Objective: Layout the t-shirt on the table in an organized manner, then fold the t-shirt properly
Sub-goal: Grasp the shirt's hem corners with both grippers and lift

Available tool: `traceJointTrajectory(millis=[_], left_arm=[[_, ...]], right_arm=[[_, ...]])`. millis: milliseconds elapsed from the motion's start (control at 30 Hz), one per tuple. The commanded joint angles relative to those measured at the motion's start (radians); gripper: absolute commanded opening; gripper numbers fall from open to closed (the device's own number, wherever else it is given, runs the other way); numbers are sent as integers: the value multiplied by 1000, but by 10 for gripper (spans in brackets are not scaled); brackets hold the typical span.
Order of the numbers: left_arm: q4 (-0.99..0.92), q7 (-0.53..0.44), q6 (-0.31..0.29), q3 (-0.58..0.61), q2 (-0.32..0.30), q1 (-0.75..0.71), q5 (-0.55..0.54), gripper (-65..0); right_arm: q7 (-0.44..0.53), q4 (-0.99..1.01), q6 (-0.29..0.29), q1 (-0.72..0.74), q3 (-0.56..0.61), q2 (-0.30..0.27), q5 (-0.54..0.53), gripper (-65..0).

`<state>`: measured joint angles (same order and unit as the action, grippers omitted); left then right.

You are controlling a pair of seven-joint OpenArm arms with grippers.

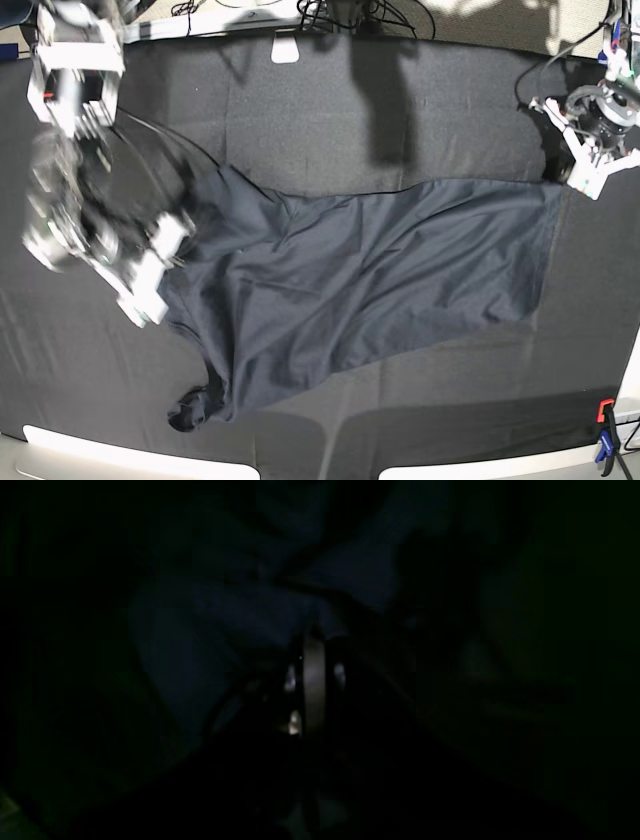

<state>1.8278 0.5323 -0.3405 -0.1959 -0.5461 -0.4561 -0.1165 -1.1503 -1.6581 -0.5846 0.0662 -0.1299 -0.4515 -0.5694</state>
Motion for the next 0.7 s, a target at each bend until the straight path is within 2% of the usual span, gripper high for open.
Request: traceJointTrajectory(millis=[0,133,367,500,667], left_arm=[[18,-15,11,-8,-18,2,17,-650],[18,-16,11,-8,-19,-28,76,-650],[18,-7,10,-7,-51,-124,83,-650],[18,11,11,-8,-83,-183,83,-650],[19,23,10,-8,-106,-226,83,-650]], right_arm=[[4,-61,-6,-29,-14,-34,-10,-650],[4,-210,2,-214,-122,-96,-10,-650],[4,-277,-18,-458,-436,-100,-12,-650],[4,-277,-37,-546,-503,-100,-69,-650],[4,-277,-37,-568,-513,-100,-97,-650]])
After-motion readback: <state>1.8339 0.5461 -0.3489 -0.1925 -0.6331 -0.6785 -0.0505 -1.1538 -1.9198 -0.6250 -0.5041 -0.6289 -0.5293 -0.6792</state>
